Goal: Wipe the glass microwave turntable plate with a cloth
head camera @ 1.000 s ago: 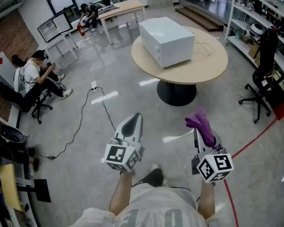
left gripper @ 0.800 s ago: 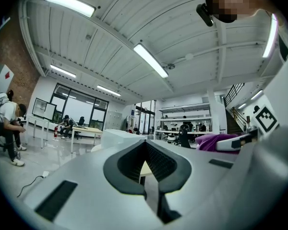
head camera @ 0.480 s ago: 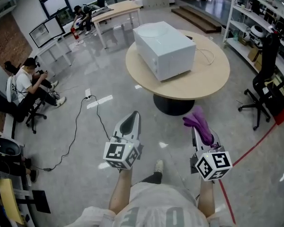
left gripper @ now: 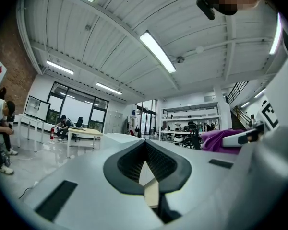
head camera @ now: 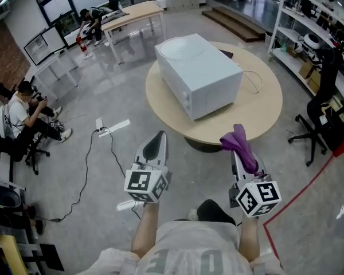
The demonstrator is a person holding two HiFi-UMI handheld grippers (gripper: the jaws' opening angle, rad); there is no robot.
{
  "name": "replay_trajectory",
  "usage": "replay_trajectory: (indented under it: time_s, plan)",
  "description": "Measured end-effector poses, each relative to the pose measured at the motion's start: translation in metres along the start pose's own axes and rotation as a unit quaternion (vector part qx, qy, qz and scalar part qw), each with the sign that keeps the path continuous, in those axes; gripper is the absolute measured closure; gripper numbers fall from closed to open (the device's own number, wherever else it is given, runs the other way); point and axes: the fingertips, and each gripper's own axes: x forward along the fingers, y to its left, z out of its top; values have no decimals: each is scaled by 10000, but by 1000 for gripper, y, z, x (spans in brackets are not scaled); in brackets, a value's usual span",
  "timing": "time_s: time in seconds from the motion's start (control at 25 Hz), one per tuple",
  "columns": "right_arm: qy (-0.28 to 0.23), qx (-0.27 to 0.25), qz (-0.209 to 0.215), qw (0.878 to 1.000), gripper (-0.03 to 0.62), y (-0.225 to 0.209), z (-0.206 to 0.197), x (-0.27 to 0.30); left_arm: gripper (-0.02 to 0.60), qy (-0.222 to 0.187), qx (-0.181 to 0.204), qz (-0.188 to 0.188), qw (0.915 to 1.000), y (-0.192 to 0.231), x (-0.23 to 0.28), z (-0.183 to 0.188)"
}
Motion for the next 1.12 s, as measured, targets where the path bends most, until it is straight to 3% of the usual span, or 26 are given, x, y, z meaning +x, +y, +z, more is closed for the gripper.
replay_trajectory:
  time_s: [0.32,0.72,1.12]
  plan:
    - [113,57,100,9999,546,-38,5,82,580,13,131,31,9999,26,78,-2]
    - [-2,-139,528,9985,546,-102,53,218,580,94,358,319,9988,78,236,6]
    - [174,-156,707,9972,546,-130,60,292,580,572,453,673,9951,135,309,-8]
